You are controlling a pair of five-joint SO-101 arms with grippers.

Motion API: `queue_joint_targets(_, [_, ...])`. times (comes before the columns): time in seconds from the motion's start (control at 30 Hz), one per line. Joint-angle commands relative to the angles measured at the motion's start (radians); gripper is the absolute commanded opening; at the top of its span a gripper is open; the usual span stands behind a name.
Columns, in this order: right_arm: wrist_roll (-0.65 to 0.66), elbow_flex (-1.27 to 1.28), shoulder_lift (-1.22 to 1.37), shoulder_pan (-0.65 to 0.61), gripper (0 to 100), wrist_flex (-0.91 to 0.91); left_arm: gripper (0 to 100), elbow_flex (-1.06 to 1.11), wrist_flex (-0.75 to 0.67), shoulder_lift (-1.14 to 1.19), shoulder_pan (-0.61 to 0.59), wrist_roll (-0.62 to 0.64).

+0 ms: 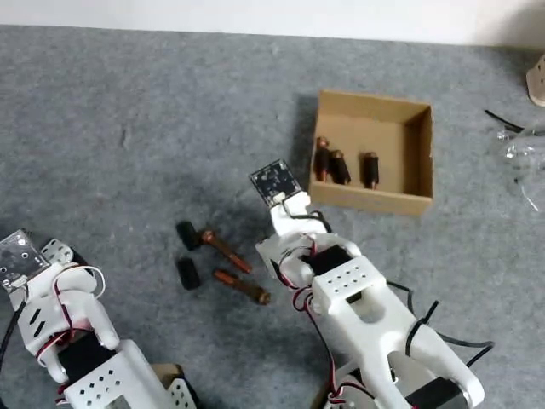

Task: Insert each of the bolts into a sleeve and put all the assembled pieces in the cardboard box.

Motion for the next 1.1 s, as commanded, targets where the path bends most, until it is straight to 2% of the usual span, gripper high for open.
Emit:
queue_joint_targets(0.0, [0.014, -0.004, -0.013, 0.019, 32.1, -0.021, 1, 0.019, 0.002, -0.015, 0.019, 0.005])
queue_joint_targets(1.07, [0.012, 0.028, -0.004, 0.018, 32.1, -0.024, 1, 0.019, 0.0, -0.015, 0.019, 0.003])
